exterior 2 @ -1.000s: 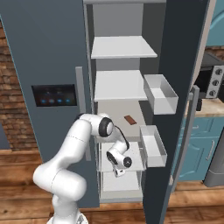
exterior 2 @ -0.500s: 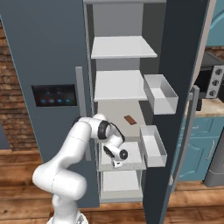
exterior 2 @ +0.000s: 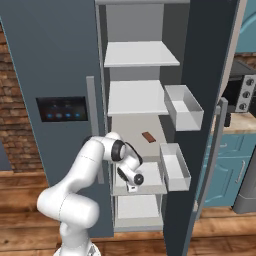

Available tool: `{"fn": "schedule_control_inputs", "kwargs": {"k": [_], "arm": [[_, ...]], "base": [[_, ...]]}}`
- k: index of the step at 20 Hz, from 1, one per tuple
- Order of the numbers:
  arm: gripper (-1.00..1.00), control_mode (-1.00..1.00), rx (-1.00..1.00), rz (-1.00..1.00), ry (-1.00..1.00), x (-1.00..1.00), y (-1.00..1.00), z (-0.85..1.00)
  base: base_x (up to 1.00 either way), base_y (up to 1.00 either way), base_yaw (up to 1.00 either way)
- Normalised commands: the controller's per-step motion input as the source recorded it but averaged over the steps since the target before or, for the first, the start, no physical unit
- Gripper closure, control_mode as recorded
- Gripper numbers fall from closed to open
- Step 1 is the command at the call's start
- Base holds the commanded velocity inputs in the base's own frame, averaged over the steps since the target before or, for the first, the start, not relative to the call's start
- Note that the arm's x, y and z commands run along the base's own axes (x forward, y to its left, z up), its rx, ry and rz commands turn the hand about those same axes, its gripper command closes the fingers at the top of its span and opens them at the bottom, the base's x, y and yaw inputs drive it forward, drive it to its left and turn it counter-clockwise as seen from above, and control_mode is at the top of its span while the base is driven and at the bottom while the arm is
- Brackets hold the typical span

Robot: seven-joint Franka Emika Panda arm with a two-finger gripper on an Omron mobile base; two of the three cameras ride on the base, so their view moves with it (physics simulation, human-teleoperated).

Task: Place the carrot and mushroom inside the fridge drawer. Close the drawer after placing the vegetables.

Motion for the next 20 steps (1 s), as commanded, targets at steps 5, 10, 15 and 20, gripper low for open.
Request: {"fn": "schedule_control_inputs", "kwargs": {"k": [5,10,15,20], "arm": [[-1.00,-1.00,0.07,-0.02,-0.08,0.00,-0.04,0.14],[-1.00,-1.00,0.10,0.00,-0.14,-0.14,-0.19,0.20],[-1.00,-1.00,0.09,0.00,-0.14,-0.74,-0.37,0.08],[-1.00,-1.00,0.02,-0.04,-0.10,-1.00,-0.07,0.29]], "base": [[0.00,0.00,0.00],[0.00,0.00,0.00],[0.00,0.00,0.00],[0.00,0.00,0.00]]}}
